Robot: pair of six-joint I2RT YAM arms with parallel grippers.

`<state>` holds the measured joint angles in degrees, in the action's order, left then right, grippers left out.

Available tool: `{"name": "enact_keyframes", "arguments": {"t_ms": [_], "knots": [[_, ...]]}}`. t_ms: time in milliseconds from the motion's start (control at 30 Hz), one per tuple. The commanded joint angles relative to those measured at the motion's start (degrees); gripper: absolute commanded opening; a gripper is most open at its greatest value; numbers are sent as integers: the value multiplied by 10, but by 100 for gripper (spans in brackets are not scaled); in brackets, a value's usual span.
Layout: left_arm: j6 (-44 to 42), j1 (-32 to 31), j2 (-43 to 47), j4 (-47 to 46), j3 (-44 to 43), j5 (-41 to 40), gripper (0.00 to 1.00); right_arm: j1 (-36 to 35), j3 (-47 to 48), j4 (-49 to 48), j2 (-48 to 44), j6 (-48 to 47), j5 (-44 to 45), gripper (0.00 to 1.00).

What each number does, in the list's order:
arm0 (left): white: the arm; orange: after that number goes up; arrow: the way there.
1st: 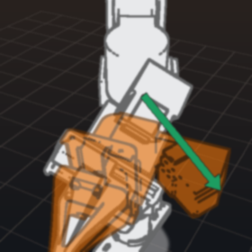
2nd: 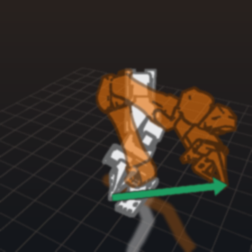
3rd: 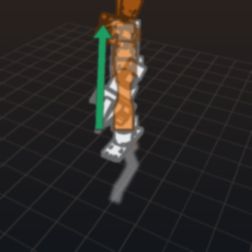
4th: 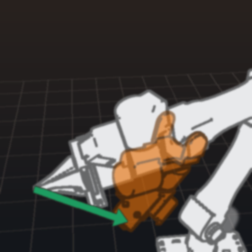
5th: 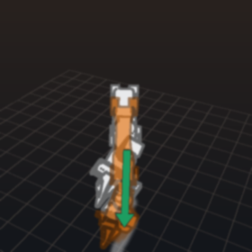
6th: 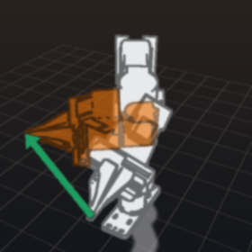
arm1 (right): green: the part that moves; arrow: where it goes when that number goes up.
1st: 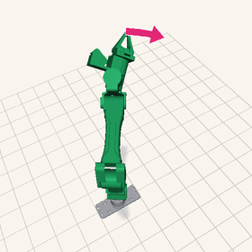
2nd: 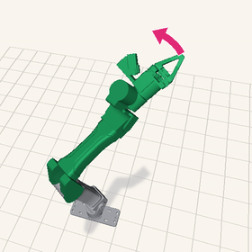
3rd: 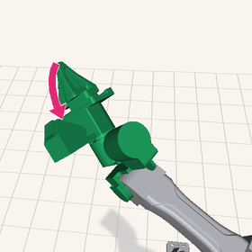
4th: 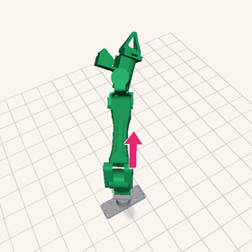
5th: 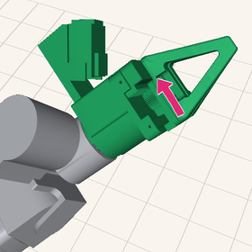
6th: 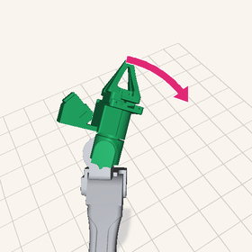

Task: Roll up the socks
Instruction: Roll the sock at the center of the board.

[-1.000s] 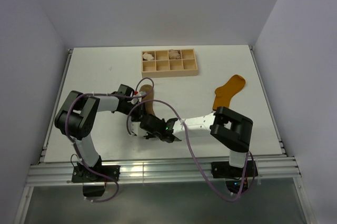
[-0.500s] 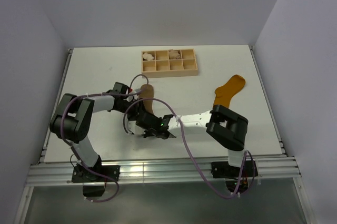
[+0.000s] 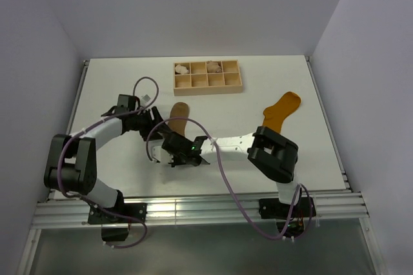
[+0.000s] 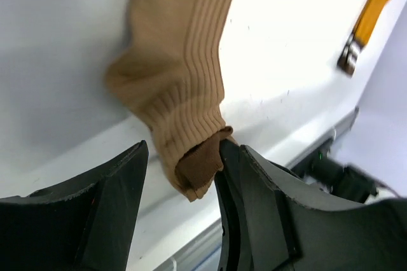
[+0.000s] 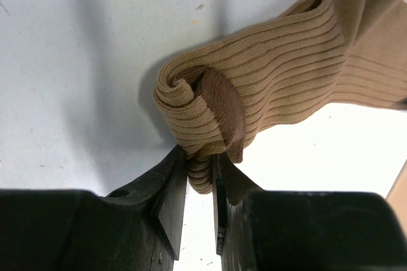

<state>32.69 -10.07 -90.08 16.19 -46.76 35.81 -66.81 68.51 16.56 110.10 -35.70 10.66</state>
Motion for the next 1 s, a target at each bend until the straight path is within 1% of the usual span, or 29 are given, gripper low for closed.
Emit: {"name": "enact_keyframes", "arguments": {"t_ms": [0,133,167,233,267,333,367,433,533,600,633,767,867,967], "knots": [[22,18,66,-16,18,-59,65,4,14,52,33,3,-63,3],[31,30,142,-14,37,-135,64,11,46,92,56,-4,-85,2],[32,33,181,-12,45,-164,64,12,63,113,60,-6,-90,2],[30,35,221,-1,56,-192,64,19,83,137,77,-10,-104,2],[26,36,265,3,60,-223,64,21,101,159,83,-12,-118,2],[26,36,311,18,69,-259,64,26,116,177,92,-16,-140,2],[21,36,356,24,77,-273,64,32,130,185,100,-17,-148,2],[14,37,402,30,85,-303,64,37,143,212,109,-22,-171,2],[-16,37,508,27,110,-300,64,48,181,257,138,-28,-201,2],[-28,37,538,23,117,-286,64,58,202,291,166,-31,-220,2],[-45,37,549,22,117,-263,64,62,230,308,176,-32,-227,2],[-80,32,555,10,118,-186,63,72,276,375,209,-46,-274,2],[-100,29,563,-2,109,-165,63,82,311,410,233,-55,-309,2],[-138,24,568,5,94,-162,63,93,344,439,260,-67,-330,2]]}}
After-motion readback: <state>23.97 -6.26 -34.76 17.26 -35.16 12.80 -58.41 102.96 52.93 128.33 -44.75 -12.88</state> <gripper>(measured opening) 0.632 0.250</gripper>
